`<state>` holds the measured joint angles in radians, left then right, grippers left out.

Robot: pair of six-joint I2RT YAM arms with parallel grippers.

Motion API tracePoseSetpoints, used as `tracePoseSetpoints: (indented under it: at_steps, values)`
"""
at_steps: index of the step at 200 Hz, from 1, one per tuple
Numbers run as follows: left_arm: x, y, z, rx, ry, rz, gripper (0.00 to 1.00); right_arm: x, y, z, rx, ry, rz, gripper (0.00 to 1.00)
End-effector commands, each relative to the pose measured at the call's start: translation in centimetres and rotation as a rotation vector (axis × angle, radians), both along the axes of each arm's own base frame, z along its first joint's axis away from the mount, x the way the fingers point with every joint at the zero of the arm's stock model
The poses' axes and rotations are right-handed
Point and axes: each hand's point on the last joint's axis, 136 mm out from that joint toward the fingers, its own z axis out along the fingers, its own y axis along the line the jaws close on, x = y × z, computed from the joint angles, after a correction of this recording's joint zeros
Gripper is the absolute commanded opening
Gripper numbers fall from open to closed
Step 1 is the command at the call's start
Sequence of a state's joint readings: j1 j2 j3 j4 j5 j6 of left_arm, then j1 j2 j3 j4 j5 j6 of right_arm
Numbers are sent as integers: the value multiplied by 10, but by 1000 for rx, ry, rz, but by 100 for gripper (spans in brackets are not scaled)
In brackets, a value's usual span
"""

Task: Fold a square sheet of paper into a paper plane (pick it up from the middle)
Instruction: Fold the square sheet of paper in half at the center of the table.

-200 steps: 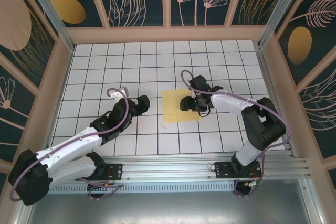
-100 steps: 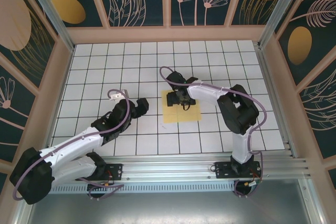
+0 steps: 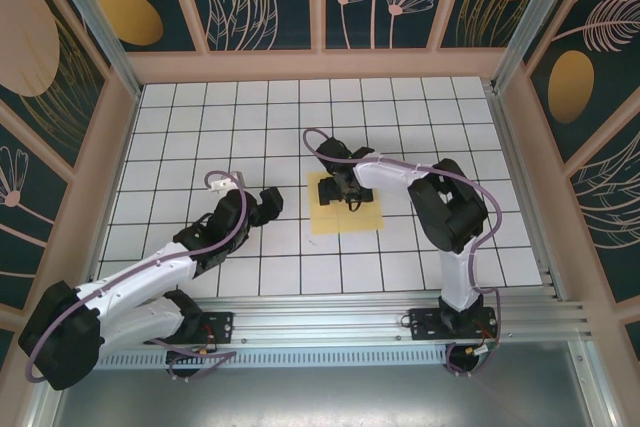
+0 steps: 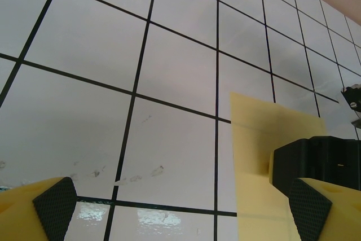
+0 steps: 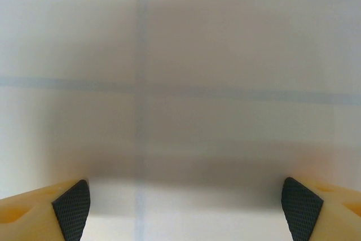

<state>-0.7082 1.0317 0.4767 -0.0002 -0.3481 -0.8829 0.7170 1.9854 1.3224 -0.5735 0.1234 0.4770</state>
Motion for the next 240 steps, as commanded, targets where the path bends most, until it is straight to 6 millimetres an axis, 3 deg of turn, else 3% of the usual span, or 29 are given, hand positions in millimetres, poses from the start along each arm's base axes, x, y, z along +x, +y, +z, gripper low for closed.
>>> tracePoseSetpoints:
  at_steps: [1, 35, 63, 126, 170, 194, 240]
  values:
    - [1, 0, 0, 0, -8, -6, 98, -27, -6, -38, -21, 123, 11, 87]
    - [2, -1, 2, -5, -9, -9, 98, -24, -11, -34, -48, 104, 1, 79]
    - [2, -2, 2, -5, -4, -11, 98, -17, -7, -15, -28, 65, 4, 70]
    - [4, -4, 7, -18, -9, -7, 99, -4, 28, 66, 191, -60, 32, 39]
    - [6, -8, 14, -35, -14, -11, 98, -11, 62, 114, 519, -90, 76, 37]
    - [7, -13, 17, -53, -13, -26, 99, -15, 65, 114, 647, -69, 59, 37]
    - [5, -28, 20, -97, -8, -99, 99, -25, 34, 60, 632, 8, -49, 39]
